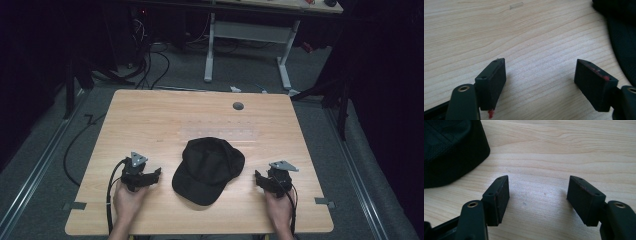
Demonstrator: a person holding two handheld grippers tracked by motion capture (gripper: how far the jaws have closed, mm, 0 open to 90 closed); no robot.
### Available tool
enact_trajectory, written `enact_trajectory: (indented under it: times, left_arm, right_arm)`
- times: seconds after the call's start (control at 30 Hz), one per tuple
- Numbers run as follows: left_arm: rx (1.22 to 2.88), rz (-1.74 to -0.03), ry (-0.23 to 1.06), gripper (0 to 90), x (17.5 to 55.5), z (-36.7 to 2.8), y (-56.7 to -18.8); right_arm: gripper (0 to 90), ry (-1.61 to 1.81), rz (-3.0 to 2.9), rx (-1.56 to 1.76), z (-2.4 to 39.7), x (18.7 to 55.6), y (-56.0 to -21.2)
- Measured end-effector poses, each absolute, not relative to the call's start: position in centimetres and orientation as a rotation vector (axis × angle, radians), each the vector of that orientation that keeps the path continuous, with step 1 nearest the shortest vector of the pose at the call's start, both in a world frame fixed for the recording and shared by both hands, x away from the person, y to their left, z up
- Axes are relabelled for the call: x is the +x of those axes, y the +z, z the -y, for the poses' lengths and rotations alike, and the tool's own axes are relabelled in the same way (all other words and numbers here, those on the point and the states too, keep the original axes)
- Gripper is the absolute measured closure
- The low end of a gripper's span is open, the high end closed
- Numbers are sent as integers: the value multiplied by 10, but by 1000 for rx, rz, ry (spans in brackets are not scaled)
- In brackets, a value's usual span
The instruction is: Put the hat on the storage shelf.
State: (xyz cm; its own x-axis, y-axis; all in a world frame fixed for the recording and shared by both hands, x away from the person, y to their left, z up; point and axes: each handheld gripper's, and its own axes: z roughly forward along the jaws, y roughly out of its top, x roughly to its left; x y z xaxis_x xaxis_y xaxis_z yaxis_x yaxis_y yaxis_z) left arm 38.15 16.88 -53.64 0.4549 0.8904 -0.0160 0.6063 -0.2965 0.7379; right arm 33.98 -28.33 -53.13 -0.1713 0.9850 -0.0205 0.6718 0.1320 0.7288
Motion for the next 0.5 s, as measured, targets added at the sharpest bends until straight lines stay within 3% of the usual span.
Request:
enact_trajectory:
  times: [0.5]
  left_arm:
    - [2020,-1246,530,257,381,-169,-536]
  right_arm:
    - [344,810,-1911,1589,283,340,-531]
